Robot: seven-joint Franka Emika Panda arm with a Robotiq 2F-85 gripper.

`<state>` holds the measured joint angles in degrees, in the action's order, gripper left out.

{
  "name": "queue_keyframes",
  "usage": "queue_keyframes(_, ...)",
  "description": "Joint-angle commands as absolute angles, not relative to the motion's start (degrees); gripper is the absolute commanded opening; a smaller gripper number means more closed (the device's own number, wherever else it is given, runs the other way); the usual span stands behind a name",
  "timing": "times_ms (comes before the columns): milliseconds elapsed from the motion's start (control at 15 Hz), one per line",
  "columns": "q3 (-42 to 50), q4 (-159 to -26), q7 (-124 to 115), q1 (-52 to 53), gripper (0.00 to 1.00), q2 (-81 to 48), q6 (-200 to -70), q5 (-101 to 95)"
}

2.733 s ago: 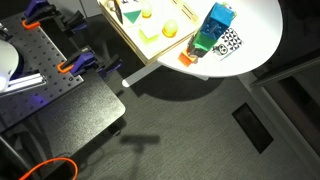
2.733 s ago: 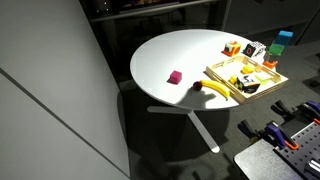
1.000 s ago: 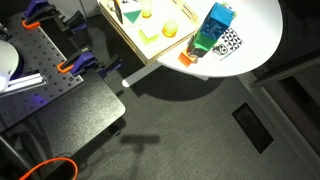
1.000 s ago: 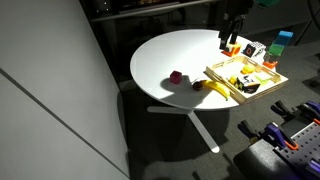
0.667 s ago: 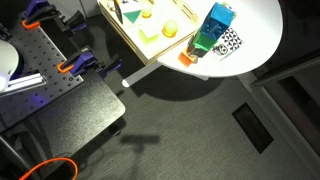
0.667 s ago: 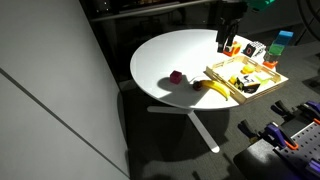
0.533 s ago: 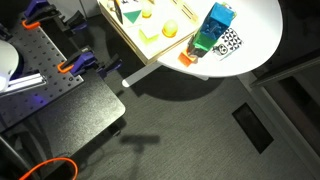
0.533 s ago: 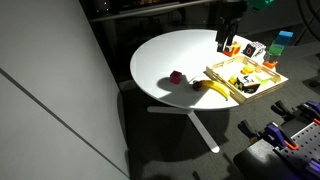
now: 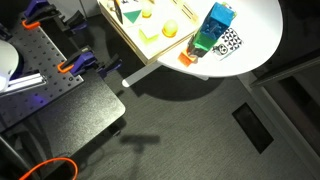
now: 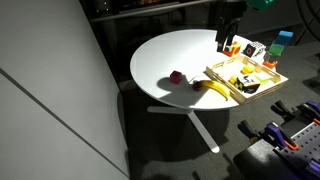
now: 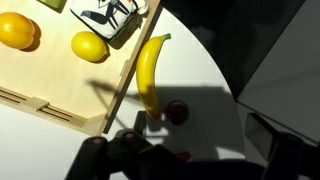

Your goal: Put the red fruit onto the tray

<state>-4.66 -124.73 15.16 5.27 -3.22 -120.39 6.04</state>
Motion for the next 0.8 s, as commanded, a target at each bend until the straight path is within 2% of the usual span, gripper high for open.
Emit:
queue_keyframes(0,-5.1,-123.4,12.9,5.4,1.00,-4.3,-119.8,3.3)
queue_keyframes(733,-6.1,-120.8,11.5,6.1,1.00,-13.0,-124.8,-2.4)
